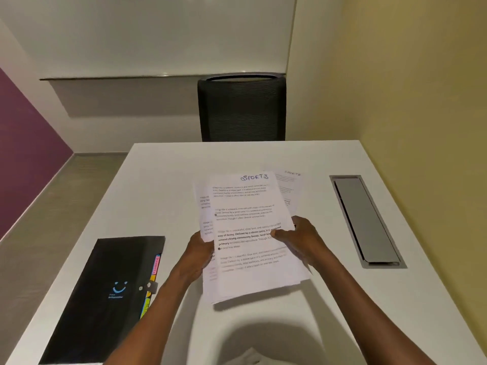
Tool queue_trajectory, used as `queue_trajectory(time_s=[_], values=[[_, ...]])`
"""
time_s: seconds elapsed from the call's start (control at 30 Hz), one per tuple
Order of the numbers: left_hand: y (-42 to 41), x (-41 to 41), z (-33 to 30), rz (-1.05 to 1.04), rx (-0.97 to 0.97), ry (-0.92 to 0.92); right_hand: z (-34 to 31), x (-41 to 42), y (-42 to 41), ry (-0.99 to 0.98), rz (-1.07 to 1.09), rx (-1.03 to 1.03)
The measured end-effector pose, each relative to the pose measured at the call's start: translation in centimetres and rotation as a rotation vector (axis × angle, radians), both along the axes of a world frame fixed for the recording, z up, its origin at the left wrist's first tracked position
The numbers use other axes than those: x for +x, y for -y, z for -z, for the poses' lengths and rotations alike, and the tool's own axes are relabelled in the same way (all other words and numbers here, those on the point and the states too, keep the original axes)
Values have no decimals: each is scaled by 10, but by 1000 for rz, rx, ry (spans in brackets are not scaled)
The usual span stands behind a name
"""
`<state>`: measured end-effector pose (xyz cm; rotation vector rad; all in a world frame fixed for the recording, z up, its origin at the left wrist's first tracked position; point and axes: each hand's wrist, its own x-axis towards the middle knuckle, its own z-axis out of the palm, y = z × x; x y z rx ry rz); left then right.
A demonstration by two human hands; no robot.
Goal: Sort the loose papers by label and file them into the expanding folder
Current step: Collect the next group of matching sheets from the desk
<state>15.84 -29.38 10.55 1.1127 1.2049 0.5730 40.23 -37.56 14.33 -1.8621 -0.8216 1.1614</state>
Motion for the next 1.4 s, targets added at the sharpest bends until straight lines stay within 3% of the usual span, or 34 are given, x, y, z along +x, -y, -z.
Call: queue_trajectory(time_s=[0.1, 0.23, 0.33, 0.37, 0.57, 0.67, 0.83, 0.93, 1.1, 1.23, 1.4], values=[[-7, -13, 1, 78, -35, 26, 5, -12, -11, 163, -35, -81], [-16, -24, 7, 157, -81, -5, 5, -23, -23, 9, -31, 22], [-22, -23, 1, 18, -199, 112, 17, -36, -31, 44, -25, 90], [-24, -22, -2, -27, -189, 147, 21, -40, -34, 72, -4, 116], [-45, -18, -14, -115, 309, 68, 18, -55, -55, 191, 115, 346], [-47, -14, -8, -195, 321, 37, 26, -58, -59, 131, 136, 360], [-38, -18, 34, -213, 170, -44, 78, -65, -50, 88, 12, 232], [-39, -17, 41, -170, 217, -172, 97, -64, -54, 168, 25, 209], [-56, -11, 48, -85, 284, -251, 106, -58, -77, 24, 55, 136], [-79, -2, 46, -80, 311, -340, 117, -38, -94, 274, -145, 34], [-102, -7, 48, -87, 250, -376, 149, 9, -102, 679, -447, -337]])
